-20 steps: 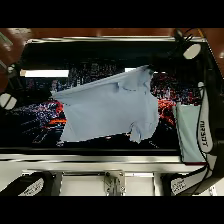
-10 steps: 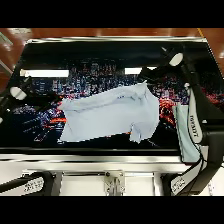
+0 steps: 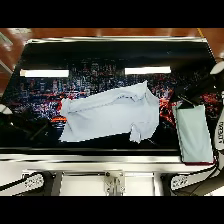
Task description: Fold the shirts.
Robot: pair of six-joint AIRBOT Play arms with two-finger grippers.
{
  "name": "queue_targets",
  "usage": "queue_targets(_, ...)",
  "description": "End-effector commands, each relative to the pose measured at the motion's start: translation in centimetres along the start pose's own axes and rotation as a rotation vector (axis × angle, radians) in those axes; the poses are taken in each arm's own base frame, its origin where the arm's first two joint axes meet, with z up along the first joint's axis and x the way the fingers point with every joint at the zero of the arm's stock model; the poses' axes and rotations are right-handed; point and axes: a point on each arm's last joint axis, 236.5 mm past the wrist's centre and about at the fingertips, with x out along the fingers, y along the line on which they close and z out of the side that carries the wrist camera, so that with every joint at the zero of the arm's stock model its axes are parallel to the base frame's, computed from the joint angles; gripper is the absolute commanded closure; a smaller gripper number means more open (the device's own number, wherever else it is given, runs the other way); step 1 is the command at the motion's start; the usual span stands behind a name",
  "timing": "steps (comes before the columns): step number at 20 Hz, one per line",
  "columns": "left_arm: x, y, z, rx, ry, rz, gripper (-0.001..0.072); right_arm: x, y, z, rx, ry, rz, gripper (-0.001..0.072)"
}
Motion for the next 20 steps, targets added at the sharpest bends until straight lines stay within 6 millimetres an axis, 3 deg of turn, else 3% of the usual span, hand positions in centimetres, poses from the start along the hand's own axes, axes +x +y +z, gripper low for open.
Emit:
queue_targets(1, 3.9, -0.6, -1.4, -0.036, -0.010, -0.123, 0.0089, 1.3, -0.7, -2.1, 0.062, 0.043, 0.077, 0.0036)
queue_targets(8, 5.3, -1.6, 0.6, -0.032, -0.093, -0.142, 0.0112, 1.6, -0.6, -0.4, 0.064, -0.027, 0.079, 0.0036)
queue_targets(10, 5.9, -2.4, 1.1, -0.038, -0.101, -0.156, 0.0287, 1.6, -0.7, -0.3, 0.064, -0.030, 0.073, 0.0035)
queue_targets(12, 7.0, -3.4, 0.4, -0.034, -0.064, -0.170, 0.0587, 2.1, -1.3, -0.6, 0.071, -0.019, 0.053, 0.0035)
queue_targets(13, 7.5, -3.8, 0.0, -0.017, -0.048, -0.165, 0.0665, 2.6, -1.9, -1.2, 0.078, 0.002, 0.036, 0.0035)
queue_targets(15, 7.5, -4.2, -0.1, 0.009, -0.050, -0.159, 0.0665, 4.4, -3.2, -2.7, 0.104, 0.056, 0.008, 0.0035)
queue_targets(17, 6.7, -4.4, 0.3, 0.040, -0.077, -0.162, 0.0665, 7.1, -2.7, -3.8, 0.127, 0.089, 0.048, 0.0035)
queue_targets(20, 4.3, -4.8, 1.0, 0.060, -0.154, -0.180, 0.0666, 10.6, -1.8, -3.9, 0.105, 0.072, 0.052, 0.0039)
